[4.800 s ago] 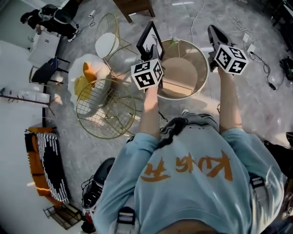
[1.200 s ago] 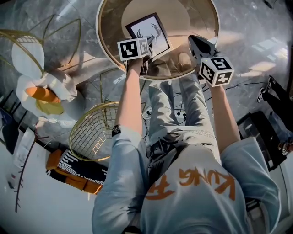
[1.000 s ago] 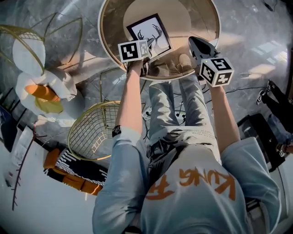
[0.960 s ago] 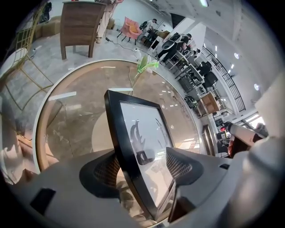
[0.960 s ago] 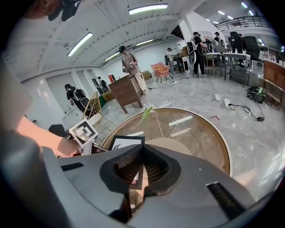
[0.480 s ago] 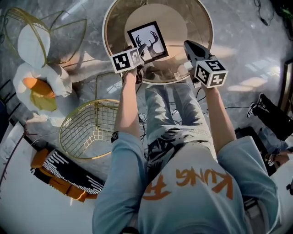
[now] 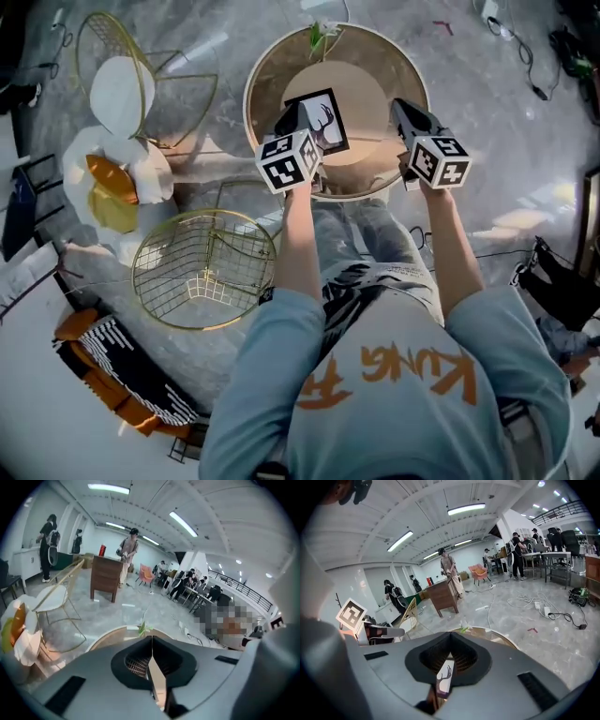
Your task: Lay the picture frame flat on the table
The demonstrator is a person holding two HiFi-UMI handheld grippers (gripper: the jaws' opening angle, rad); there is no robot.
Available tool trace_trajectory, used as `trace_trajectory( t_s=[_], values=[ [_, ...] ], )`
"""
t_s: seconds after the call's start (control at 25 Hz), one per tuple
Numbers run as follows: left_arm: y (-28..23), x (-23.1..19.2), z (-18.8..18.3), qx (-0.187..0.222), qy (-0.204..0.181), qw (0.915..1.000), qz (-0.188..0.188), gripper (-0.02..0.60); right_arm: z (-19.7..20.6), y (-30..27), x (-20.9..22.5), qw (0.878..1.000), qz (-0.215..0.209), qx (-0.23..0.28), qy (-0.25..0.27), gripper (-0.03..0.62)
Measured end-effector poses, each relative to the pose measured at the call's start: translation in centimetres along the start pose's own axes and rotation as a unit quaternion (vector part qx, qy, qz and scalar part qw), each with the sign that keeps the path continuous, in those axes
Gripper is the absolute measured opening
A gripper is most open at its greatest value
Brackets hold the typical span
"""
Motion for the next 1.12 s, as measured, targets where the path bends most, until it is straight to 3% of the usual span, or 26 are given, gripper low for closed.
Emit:
trace_trajectory(
  t_s=[0.24,0.6,0.88,1.12],
  values=[
    [7.0,5.8,-4.3,0.097,-0.042,0.9941,0.023,0.020,-4.5,4.7,-2.8,0.997,-0.044,0.037,0.048,-0.005],
    [17.7,10.8,-8.8,0.212,-0.074,0.9734,-0.043,0.020,-12.3,13.0,-5.0,0.987,-0.015,0.121,0.101,-0.003],
    [22.0,12.2,-13.0,0.280,-0.098,0.9510,-0.086,0.020,-18.8,16.7,-6.3,0.971,-0.028,0.188,0.147,-0.003],
    [24.4,15.1,-13.8,0.309,-0.133,0.9353,-0.108,0.020,-18.9,19.3,-6.1,0.963,-0.030,0.209,0.166,-0.003]
  ],
)
Point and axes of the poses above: the fingertips, and each gripper's own axes: y backward along the fingers, x to its right, z out of its underside, the point moved 2 cm from there along y, backward along the fingers, and after that the axes turned 7 degrees about -x, right-handed, at the moved point
